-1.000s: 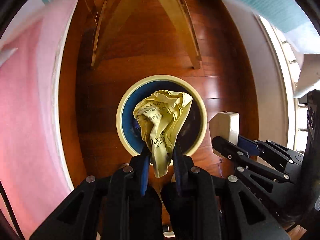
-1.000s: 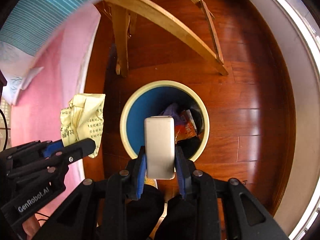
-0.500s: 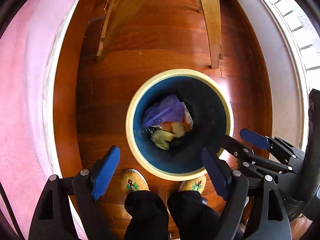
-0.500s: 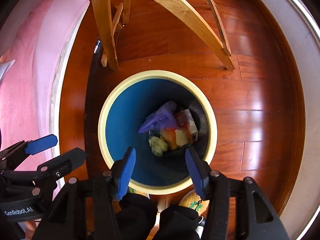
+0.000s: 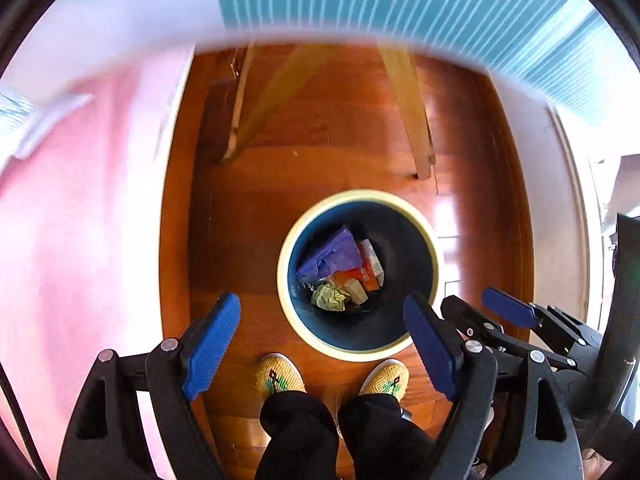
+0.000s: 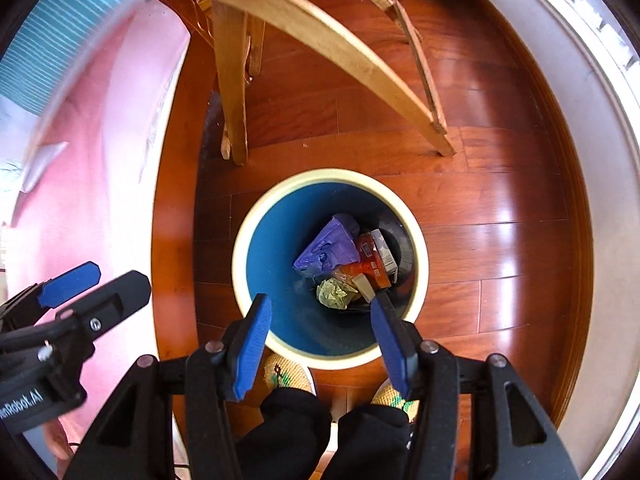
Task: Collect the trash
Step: 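Raise both open tools from the bin back over the table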
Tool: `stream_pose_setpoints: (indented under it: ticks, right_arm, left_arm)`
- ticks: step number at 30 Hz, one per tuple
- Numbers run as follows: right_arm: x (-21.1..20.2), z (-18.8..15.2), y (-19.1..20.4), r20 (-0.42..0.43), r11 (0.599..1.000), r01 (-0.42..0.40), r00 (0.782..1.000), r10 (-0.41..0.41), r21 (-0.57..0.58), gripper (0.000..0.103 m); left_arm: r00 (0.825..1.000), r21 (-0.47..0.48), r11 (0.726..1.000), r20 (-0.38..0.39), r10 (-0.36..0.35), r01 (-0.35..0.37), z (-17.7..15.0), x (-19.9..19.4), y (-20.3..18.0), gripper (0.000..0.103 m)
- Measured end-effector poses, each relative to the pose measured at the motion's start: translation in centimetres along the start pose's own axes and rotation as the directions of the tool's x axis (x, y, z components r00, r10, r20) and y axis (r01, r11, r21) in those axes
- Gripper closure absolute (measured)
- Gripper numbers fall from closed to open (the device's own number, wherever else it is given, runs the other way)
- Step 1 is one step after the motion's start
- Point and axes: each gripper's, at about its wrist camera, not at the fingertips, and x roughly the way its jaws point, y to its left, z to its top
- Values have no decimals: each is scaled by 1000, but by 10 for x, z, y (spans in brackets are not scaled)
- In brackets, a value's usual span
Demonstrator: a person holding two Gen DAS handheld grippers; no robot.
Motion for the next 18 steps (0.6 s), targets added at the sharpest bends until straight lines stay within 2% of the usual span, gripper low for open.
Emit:
stream_pose_setpoints:
  ticks: [4,11,18]
  right_arm:
    - [-46,-1,5,31,1000,1,1000,-2,22,51]
    - [-147,1,19,109,999,-11,994,6,45,51]
    - [-241,1,38,228,999,-27,973,19,32,51]
  left_arm:
    - [999,7,1000,33,5,-5,6,-47,-3,21]
    - [995,78,997,102,-6,-2,18,-155,-12,21]
    - [981,137,991,192,-23,-4,30,-256,-17,21]
